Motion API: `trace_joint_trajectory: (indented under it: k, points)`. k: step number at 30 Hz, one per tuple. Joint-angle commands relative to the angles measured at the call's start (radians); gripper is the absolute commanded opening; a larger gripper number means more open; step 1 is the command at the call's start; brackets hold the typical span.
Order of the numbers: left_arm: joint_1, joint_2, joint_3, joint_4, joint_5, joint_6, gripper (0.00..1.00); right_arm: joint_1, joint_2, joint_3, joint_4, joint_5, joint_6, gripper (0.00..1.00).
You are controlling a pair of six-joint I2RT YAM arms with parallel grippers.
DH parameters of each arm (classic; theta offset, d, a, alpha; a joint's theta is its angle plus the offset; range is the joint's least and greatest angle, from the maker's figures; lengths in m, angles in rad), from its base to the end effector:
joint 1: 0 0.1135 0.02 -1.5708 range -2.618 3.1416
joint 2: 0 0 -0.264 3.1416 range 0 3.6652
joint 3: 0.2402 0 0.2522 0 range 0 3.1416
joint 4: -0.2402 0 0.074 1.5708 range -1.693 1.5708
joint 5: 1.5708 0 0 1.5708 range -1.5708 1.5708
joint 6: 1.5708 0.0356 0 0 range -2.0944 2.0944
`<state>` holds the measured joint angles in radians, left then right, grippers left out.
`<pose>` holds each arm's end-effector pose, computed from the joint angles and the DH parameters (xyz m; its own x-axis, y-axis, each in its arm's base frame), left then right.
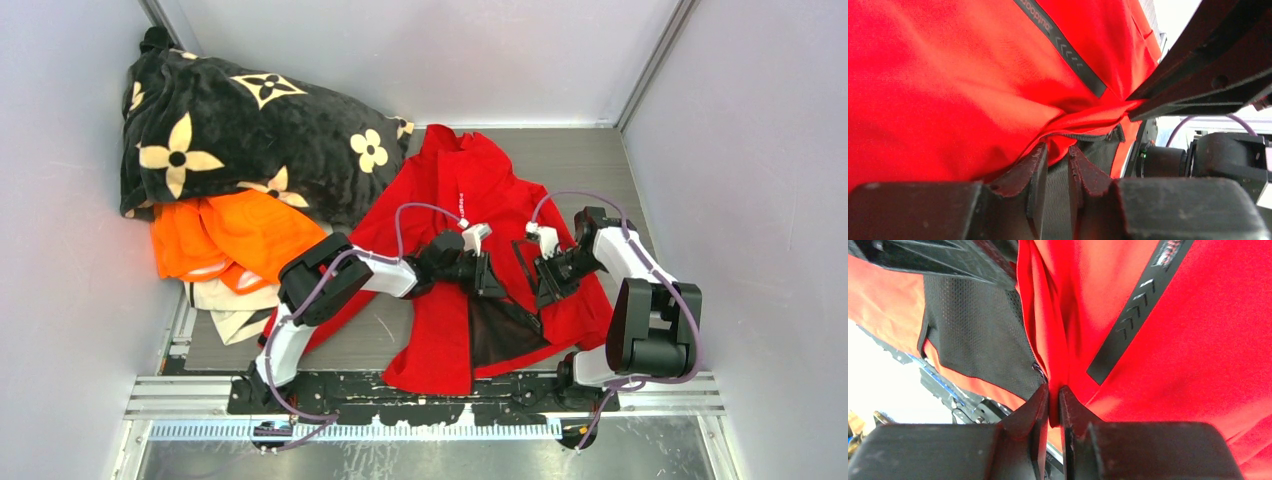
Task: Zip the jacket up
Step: Adjust the jacket at the center of the board.
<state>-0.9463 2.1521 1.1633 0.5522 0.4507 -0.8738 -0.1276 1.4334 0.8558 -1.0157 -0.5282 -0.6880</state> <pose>0.2481 -0.3708 0.1176 -0.8956 0.0622 -0.4405 0.4273 0.3953 -0.8131 0.2200 -0.0101 0.1868 -0.8430 -0.4448 -0.3026 -0.5361 0.7415 0.4035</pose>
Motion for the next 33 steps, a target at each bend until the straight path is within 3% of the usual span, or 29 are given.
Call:
trace_joint_trajectory:
  k: [1, 9, 33]
  points:
    - [0.017, -0.122, -0.048, -0.040, 0.008, 0.054, 0.25, -0.002, -0.015, 0.022, -0.055, -0.028, -0.047, 0.20]
    - [0.011, -0.253, -0.102, -0.049, 0.032, 0.038, 0.34, 0.034, -0.013, 0.013, -0.013, 0.011, -0.010, 0.24]
    - [0.012, -0.472, -0.188, -0.220, 0.000, 0.132, 0.36, 0.064, -0.139, -0.018, -0.050, 0.004, -0.082, 0.60]
